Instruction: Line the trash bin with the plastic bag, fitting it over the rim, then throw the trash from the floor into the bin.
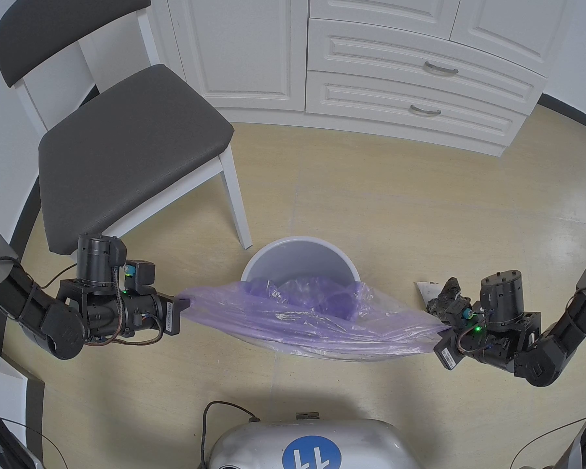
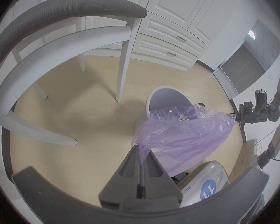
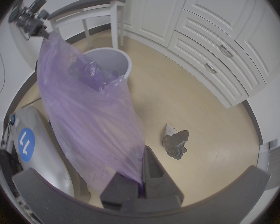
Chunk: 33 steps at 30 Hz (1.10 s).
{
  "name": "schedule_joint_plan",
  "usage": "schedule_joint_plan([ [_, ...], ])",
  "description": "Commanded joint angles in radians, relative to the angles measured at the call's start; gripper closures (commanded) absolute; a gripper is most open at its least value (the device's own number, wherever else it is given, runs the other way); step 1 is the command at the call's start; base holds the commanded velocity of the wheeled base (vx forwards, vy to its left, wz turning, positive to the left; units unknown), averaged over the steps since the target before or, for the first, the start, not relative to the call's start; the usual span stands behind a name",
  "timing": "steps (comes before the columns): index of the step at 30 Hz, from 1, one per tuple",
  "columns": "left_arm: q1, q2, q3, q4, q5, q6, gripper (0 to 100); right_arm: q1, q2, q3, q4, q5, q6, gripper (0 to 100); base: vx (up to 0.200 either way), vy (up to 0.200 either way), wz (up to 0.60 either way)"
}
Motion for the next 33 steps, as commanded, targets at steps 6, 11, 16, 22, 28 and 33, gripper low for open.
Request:
schedule_joint_plan([
  [6,0.000,0.030,0.007,0.020,-0.034,0.040,100,0.002,0.012,0.038,-0.001,0.000,-0.056,100,0.000,0.000,0.00],
  [11,0.003,0.075,0.007,0.018,-0.035,0.076,100,0.022,0.059,0.041,-0.003,-0.002,-0.058,100,0.000,0.000,0.00],
  [16,0.003,0.098,0.002,0.020,-0.034,0.079,100,0.041,0.093,0.038,-0.003,-0.006,-0.058,100,0.000,0.000,0.00],
  [22,0.001,0.151,-0.011,-0.002,-0.023,0.076,100,0.051,0.188,-0.005,-0.029,-0.014,-0.041,100,0.000,0.000,0.00],
  [28,-0.002,0.220,-0.047,-0.074,0.005,0.047,100,0.068,0.274,-0.052,-0.150,-0.069,0.050,100,0.000,0.000,0.00],
  [33,-0.036,0.246,-0.082,-0.183,0.094,-0.102,100,0.070,0.320,-0.075,-0.294,-0.131,0.079,100,0.000,0.000,0.00],
])
